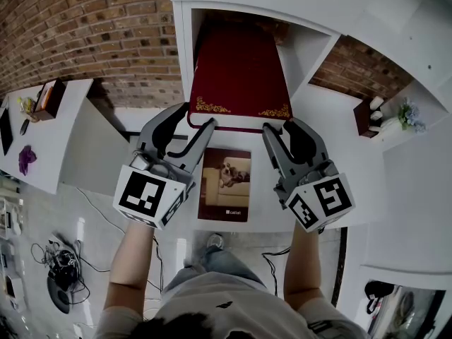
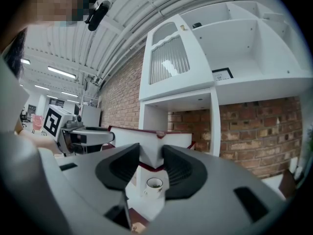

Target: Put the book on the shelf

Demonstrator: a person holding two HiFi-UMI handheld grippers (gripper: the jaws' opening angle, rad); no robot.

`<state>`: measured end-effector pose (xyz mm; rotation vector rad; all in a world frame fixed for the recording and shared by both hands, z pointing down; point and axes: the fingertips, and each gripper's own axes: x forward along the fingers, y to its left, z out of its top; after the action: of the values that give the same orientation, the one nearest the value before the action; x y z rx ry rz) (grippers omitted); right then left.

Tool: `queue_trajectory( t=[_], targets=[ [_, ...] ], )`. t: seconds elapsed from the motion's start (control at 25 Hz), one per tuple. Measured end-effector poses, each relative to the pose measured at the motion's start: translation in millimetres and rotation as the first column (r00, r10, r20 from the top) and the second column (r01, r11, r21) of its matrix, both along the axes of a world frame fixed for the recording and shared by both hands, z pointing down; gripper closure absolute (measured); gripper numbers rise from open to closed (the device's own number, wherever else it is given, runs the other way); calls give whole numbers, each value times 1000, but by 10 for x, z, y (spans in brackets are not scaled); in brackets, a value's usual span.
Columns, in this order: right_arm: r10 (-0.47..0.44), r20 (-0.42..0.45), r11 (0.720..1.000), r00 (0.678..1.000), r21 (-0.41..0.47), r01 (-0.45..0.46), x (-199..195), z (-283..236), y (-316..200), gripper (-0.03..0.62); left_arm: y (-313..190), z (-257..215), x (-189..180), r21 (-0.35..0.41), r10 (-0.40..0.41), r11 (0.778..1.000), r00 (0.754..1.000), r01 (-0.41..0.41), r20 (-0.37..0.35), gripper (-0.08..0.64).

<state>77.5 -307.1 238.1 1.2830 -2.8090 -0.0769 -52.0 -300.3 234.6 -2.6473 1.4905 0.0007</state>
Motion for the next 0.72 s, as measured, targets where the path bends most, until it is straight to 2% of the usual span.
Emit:
queue_trajectory(
  t=[0.72],
  targets=[
    [-23,5,1000,1000,-3,23,-46,49,-377,433,-370,58,-50,-45,-29,999,1000,29,1,354]
  ],
)
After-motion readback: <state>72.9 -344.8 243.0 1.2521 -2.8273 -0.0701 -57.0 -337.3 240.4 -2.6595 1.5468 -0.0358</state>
